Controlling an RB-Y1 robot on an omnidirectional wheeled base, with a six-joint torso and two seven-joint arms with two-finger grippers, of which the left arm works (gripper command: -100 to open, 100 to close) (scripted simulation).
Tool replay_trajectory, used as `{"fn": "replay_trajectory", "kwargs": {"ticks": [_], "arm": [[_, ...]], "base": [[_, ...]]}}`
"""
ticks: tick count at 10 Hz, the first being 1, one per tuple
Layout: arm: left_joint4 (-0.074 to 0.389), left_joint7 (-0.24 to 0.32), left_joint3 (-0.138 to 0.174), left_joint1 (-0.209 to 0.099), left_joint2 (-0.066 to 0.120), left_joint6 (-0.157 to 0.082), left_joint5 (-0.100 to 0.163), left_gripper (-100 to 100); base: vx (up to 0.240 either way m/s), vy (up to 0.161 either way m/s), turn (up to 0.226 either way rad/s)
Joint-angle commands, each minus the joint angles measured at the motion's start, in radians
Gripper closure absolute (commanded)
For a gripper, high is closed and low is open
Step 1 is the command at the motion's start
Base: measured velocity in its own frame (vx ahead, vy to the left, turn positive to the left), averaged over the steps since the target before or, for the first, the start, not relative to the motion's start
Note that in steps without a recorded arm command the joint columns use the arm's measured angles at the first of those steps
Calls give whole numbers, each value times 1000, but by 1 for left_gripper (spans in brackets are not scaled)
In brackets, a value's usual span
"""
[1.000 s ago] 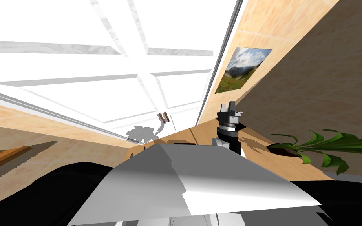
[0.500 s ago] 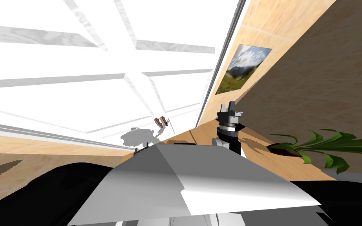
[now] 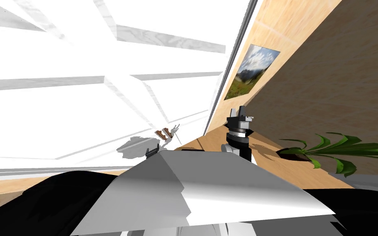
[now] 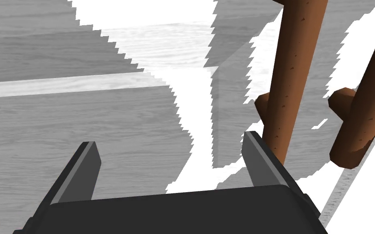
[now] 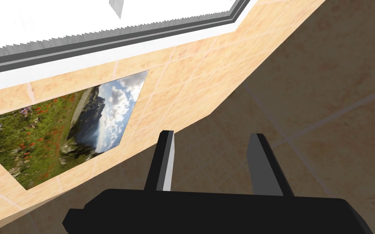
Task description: Pull the door open
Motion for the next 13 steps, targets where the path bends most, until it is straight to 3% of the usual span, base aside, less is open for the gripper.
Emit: {"fn": "replay_trajectory", "kwargs": {"ticks": [1, 4, 5, 6, 11, 13], "arm": [[-28, -6, 0, 3, 1, 5, 0, -100], [-55, -4, -16, -45, -11, 9, -14, -100], [-40, -1, -16, -39, -12, 3, -14, -100], [-40, -1, -16, -39, -12, 3, -14, 100], [-40, -1, -16, -39, -12, 3, -14, 100], [-27, 0, -16, -16, -10, 6, -10, 100]], "base": [[127, -5, -32], [179, -19, -118], [103, 8, -23], [-17, -4, 20], [-16, -8, -10], [-123, -16, 53]]}}
